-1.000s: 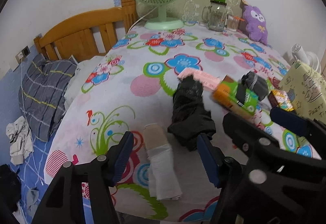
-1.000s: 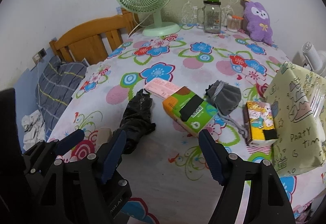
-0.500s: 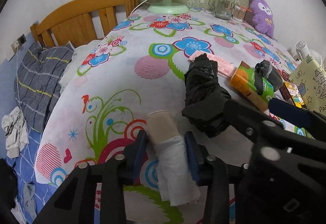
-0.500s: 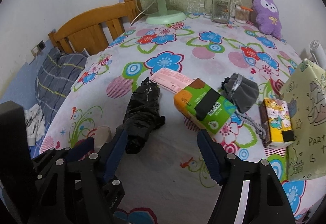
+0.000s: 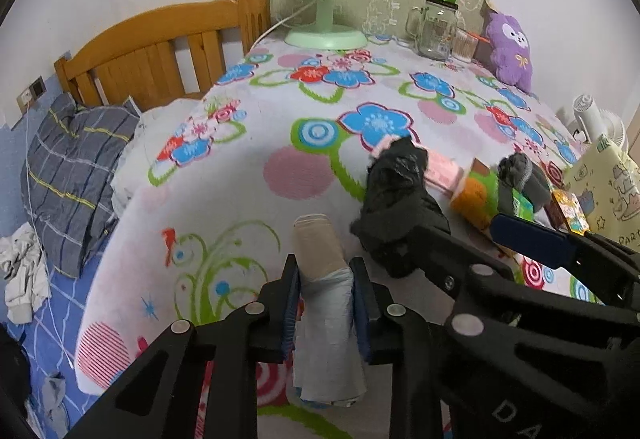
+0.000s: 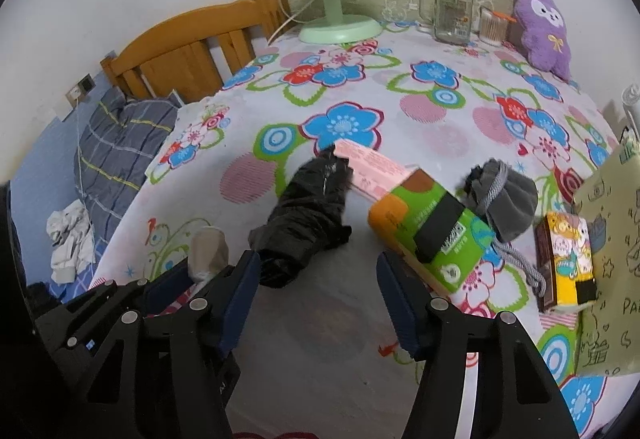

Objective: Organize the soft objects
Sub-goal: 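Grasp the white rolled cloth with the left gripper while the right grasps the black umbrella, then carry the white cloth and black umbrella with both grippers to the patterned box, then open both grippers to drop the cloth and umbrella into the box, then move both tools back from the box toward the remaining items on the bed, then lower the left tool to the green tissue pack while the right approaches the yellow cartoon box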

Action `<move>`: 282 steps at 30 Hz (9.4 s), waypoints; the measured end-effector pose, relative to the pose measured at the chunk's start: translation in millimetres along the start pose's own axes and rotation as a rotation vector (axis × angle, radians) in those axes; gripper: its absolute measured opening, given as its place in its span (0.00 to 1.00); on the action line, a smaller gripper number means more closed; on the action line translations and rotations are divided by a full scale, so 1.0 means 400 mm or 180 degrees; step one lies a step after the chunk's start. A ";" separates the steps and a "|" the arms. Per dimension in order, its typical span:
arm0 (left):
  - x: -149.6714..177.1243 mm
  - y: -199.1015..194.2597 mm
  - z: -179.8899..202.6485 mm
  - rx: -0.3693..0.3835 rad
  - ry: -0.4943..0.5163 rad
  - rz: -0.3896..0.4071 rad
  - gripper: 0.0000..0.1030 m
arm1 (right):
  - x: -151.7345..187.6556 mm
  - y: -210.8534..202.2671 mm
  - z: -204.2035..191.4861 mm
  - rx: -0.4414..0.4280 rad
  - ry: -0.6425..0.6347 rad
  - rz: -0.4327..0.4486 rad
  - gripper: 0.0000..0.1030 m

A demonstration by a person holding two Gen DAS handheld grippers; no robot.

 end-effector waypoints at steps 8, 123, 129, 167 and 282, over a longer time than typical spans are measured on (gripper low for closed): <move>-0.037 0.026 -0.020 -0.0013 -0.0005 0.0019 0.22 | -0.033 0.018 -0.009 -0.0023 0.0060 0.0022 0.61; -0.208 -0.247 0.668 0.0516 0.0781 0.0730 0.22 | -0.094 -0.495 0.553 0.0621 0.0447 0.1054 0.20; -0.200 -0.237 0.726 0.0631 0.0853 0.0711 0.22 | -0.080 -0.505 0.606 0.0713 0.0494 0.1058 0.20; -0.134 -0.092 0.864 0.0645 0.1243 0.0234 0.68 | 0.001 -0.388 0.775 0.0715 0.0741 0.0608 0.20; -0.067 -0.076 0.318 0.0121 0.0715 0.0382 1.00 | 0.023 -0.222 0.312 0.0734 0.0365 0.0722 0.75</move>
Point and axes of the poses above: each gripper's, at about its wrist camera, not at the fingertips, and y roughly the way its jaws point, z to its right, x to its underside, the point moved 9 cm from there along y, roughly the way its jaws point
